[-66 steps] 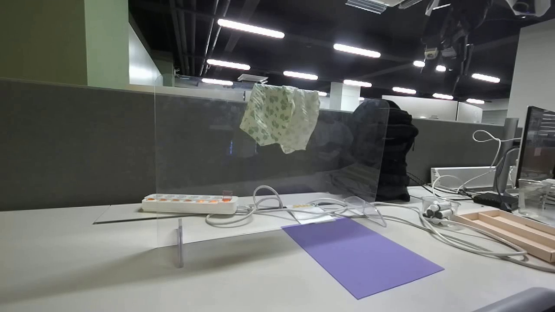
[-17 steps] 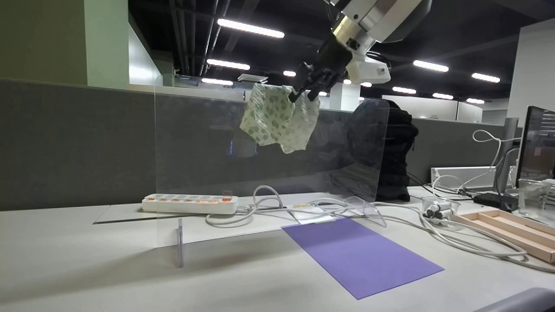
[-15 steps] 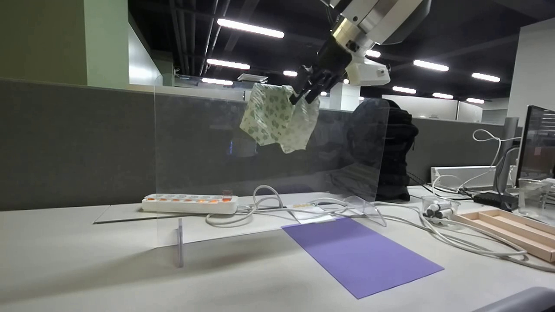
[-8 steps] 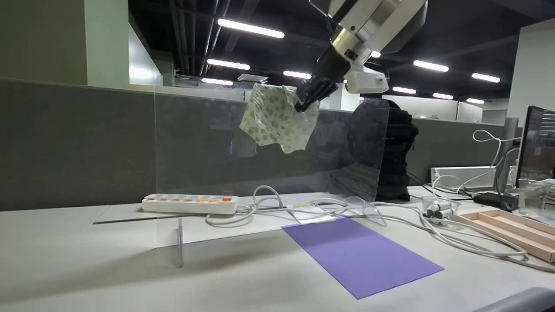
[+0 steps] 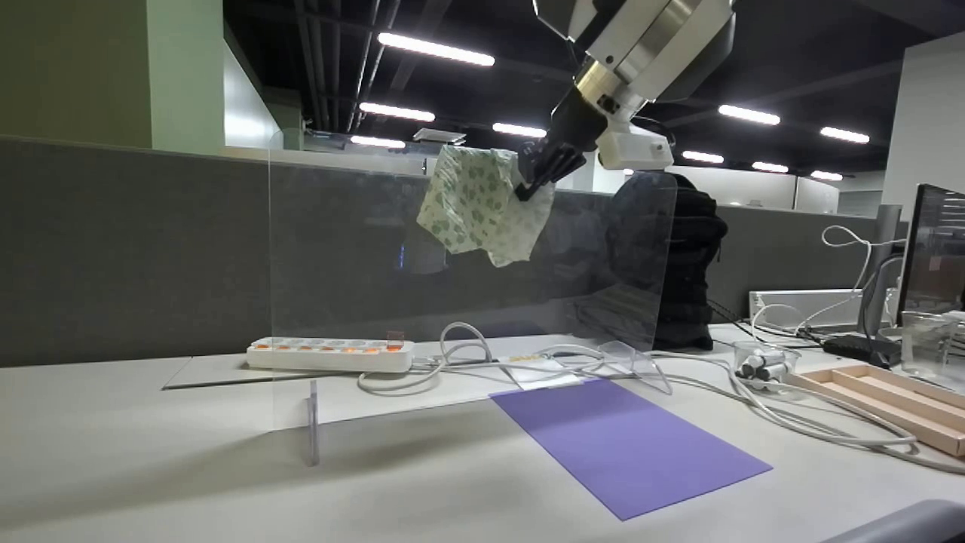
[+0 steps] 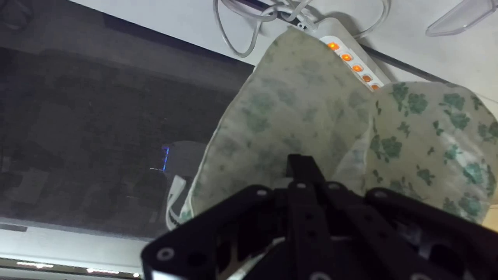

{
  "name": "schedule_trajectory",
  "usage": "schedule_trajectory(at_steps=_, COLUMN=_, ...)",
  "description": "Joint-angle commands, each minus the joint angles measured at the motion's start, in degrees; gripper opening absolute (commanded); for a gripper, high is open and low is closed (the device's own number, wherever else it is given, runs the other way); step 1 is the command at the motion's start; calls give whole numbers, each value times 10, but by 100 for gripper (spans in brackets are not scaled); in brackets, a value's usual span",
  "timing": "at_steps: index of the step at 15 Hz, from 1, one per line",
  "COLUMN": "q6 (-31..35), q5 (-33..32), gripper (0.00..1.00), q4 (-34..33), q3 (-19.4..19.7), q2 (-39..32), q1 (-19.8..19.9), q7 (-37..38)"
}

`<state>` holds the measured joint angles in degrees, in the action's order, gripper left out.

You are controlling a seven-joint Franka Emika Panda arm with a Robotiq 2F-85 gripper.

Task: Get the kitchen towel from the colorless object and place it on the table

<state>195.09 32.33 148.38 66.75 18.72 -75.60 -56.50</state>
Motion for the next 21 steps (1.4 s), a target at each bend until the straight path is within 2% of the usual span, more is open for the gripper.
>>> schedule_trajectory(at_steps=1, q6=-2, q5=-7, gripper=28, q4=-13, q3=22, q2=12, q1=-20, q7=1)
schedule_trajectory(at_steps=11, q6=-23, q5=-9, gripper=95, q4=-18, q3=33, q2=22, q1=-63, q7=-2)
schedule_trajectory(at_steps=12, q6=-23, q5=-10, gripper=98, q4=-19, q3=36, q2=23, q1=-70, q7=-2)
schedule_trajectory(at_steps=20, q6=-9, q5=-19, gripper=100, q4=-34, q3=84, q2=38, q1=-139, q7=-1)
schedule_trajectory(at_steps=21, q6=-3, q5=-18, gripper=75, q4=-36, q3=93, q2=39, q1=-149, q7=1)
